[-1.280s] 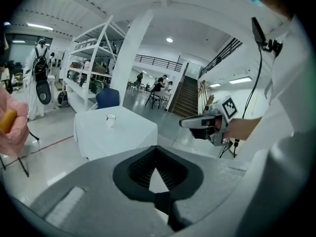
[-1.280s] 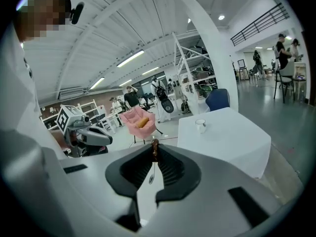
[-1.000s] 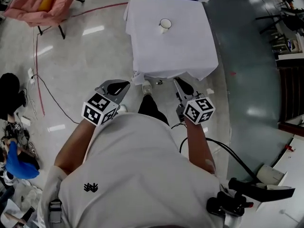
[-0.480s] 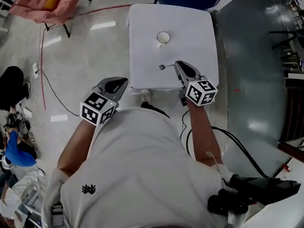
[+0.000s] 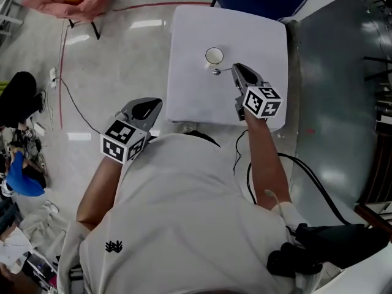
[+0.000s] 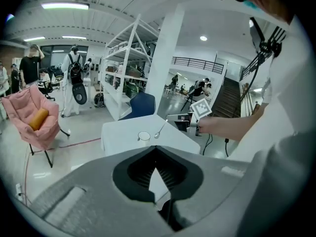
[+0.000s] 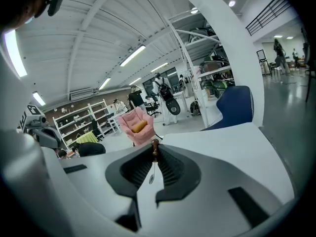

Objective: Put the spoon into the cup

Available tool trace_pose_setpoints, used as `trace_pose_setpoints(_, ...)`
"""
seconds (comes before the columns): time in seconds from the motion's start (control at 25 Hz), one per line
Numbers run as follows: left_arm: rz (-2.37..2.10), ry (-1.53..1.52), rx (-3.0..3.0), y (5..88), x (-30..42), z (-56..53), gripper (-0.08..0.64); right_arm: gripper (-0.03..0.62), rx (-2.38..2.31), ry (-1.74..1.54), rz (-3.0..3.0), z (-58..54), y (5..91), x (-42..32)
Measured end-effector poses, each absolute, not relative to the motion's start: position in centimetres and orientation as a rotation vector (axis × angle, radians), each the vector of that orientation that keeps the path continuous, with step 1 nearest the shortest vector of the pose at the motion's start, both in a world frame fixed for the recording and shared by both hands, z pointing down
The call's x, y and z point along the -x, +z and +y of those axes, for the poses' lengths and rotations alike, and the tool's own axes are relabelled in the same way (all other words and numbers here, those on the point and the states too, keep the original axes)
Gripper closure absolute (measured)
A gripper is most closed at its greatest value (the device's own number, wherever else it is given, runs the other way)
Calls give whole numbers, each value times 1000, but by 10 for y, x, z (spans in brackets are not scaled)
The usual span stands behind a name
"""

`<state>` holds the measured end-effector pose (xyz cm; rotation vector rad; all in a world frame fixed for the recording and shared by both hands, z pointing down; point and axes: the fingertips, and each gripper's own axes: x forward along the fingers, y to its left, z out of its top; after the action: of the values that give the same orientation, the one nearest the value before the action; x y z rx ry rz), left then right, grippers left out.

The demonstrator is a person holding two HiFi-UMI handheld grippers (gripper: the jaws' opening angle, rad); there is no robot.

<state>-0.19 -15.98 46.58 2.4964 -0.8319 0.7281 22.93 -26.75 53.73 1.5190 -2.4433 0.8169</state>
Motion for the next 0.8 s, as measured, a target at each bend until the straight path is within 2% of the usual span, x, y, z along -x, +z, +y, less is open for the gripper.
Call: trace_pose_setpoints(0.8, -979, 838, -2359, 476, 10, -193, 554, 551, -1446, 968, -2379, -364, 636, -239)
